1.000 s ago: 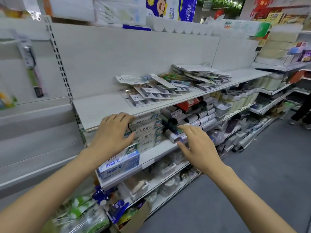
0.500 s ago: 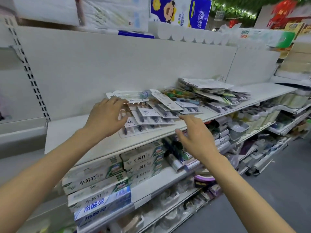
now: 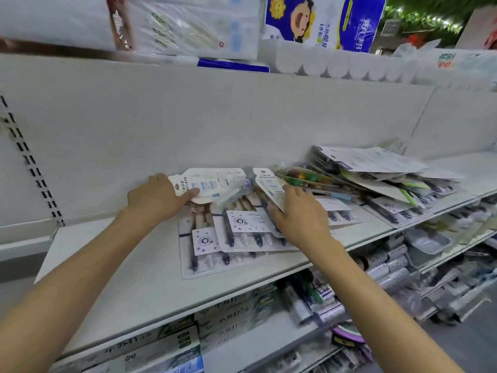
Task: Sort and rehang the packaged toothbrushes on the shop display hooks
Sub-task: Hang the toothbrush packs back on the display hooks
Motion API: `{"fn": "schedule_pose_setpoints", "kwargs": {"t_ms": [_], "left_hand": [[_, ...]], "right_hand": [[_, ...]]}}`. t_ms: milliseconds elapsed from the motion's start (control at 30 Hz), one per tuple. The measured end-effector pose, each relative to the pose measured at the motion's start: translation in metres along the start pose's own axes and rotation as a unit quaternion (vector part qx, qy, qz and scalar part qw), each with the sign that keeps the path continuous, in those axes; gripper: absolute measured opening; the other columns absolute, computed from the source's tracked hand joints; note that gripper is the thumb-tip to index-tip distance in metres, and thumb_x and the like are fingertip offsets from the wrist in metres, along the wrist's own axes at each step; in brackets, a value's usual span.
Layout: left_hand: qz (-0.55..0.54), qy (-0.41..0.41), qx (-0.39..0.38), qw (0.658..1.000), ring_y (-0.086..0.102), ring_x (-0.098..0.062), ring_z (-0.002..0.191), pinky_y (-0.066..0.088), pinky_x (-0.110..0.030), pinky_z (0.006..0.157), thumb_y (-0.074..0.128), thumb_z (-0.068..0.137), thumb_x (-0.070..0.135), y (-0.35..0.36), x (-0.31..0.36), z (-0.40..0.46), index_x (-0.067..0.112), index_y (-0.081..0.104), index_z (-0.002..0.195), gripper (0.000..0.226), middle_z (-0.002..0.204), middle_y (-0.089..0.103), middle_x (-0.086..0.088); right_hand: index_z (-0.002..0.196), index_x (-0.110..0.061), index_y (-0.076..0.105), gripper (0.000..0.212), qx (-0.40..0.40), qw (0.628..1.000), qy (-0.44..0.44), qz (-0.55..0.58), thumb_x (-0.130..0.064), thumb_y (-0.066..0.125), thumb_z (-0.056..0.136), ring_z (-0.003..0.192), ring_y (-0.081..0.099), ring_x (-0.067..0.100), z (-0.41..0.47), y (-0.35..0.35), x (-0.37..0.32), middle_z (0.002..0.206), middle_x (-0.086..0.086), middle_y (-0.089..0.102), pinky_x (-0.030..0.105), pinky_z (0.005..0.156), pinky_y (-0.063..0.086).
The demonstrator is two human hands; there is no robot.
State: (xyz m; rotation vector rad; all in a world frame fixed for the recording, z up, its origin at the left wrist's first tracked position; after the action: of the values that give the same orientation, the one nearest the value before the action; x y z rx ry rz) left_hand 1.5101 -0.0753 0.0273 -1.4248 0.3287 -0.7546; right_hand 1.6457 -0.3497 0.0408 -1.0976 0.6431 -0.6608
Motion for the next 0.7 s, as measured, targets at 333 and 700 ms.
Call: {"fn": "schedule_pose_setpoints", "kwargs": {"t_ms": [333, 700], "left_hand": [[-0.452, -0.014, 0.046, 0.891, 0.076, -0.019, 0.07, 0.052, -0.031, 0.052, 0.077, 0.085, 0.017, -0.009, -0.007, -0.011, 0.019, 0.066, 0.106, 0.023, 0.101, 0.075, -0.001], [-0.647, -0.021, 0.214, 0.732, 0.071, -0.018, 0.088, 0.06, -0.033, 0.068, 0.064, 0.096, 0.013, -0.069, -0.026, -0.056, 0.024, 0.057, 0.102, 0.015, 0.105, 0.067, -0.006]], "right_hand": [[0.09, -0.015, 0.055, 0.014, 0.042, 0.997, -0.057, -0.037, -0.025, 0.052, 0.099, 0.089, 0.061, 0.03, 0.017, -0.007, 0.004, 0.089, 0.002, 0.061, 0.03, 0.049, 0.022], [0.092, -0.014, 0.059, 0.006, 0.13, 0.922, -0.094, 0.352, -0.015, 0.056, 0.097, 0.06, 0.051, 0.008, -0.005, -0.044, 0.018, 0.072, -0.004, 0.059, 0.029, 0.053, 0.035]]}}
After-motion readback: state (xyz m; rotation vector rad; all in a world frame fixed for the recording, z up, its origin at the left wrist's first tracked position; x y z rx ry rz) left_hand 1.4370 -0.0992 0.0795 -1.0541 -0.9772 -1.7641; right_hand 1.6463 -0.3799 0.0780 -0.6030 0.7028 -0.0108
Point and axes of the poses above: each hand's wrist, its own z-axis towards the middle knuckle, its own y-axis out of the palm, x = y × z, the point moved 8 cm from there along z, towards the middle knuckle
